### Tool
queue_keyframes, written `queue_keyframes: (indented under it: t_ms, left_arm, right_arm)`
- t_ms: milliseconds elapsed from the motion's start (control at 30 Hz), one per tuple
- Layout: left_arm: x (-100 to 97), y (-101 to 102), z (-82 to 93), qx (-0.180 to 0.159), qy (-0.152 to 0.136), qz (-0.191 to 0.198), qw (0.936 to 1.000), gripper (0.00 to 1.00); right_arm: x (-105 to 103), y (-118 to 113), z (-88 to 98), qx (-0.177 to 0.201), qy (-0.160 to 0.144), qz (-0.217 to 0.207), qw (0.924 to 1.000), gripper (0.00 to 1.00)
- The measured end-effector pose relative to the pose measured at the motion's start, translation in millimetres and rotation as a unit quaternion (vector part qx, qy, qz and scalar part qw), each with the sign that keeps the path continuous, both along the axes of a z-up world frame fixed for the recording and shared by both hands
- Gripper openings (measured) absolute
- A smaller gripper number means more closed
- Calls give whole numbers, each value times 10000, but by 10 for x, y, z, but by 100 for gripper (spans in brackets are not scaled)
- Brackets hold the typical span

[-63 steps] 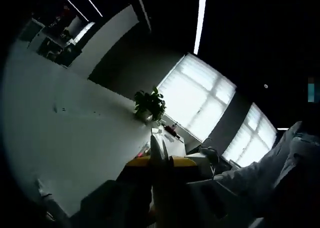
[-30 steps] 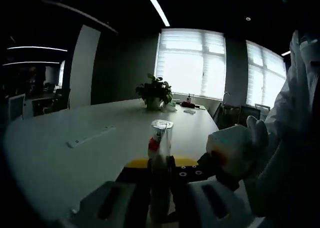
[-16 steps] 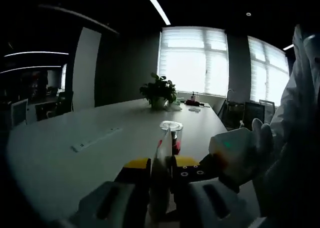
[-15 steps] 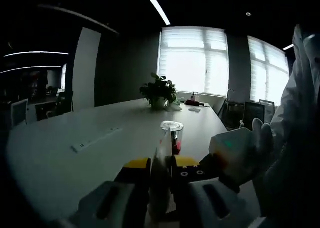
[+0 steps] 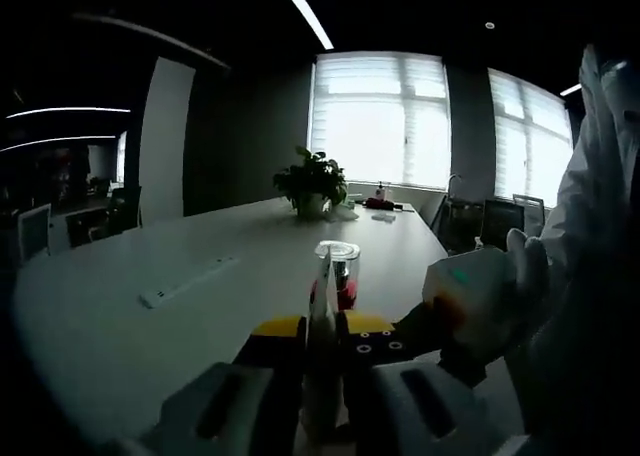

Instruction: Arrange the skincare products in the storage area until every visible bottle or jar stands upright without overlapping.

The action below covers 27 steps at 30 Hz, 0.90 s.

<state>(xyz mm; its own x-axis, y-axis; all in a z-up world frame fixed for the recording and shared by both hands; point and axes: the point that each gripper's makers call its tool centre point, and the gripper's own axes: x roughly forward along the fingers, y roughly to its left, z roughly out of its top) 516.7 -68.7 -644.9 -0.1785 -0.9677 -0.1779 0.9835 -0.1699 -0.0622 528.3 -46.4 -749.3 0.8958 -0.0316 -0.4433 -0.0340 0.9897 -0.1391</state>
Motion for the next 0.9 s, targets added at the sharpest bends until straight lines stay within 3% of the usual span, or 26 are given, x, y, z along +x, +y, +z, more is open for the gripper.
queue_keyframes:
  t_ms: [100, 233, 367, 500, 733, 767, 833, 867, 900]
  left_arm:
    - [-14, 0, 6, -32, -14, -83, 10000, 9]
    - [29, -9, 8, -111, 114, -175, 9997, 9]
    - [30, -18, 14, -142, 152, -255, 9995, 9]
    - [-31, -20, 9, -124, 110, -477, 9987, 9]
    - [30, -106, -4, -151, -52, -404, 9991, 10]
    - [27, -111, -6, -147, -75, -421, 9990, 10]
    - [19, -123, 20, -183, -75, -453, 9988, 10]
    - [34, -138, 30, -177, -46, -449, 9988, 10]
    - [39, -142, 24, -147, -34, -437, 9989, 10]
  right_arm:
    - [-32, 20, -29, 177, 29, -131, 9998, 28]
    - [-52, 14, -128, 38, 118, -343, 9993, 24]
    - [-127, 30, -316, 417, 315, -674, 9964, 21]
    - [-143, 1, -309, 381, 189, -842, 9955, 19]
    - [-126, -89, -287, 239, 183, -1034, 9942, 18]
    - [-122, -100, -283, 239, 183, -1042, 9941, 17]
    - [-139, -175, -277, 113, 194, -1168, 9929, 0]
    - [-108, -128, -299, 323, 203, -1104, 9931, 0]
    - [-117, -166, -308, 306, 243, -1164, 9924, 0]
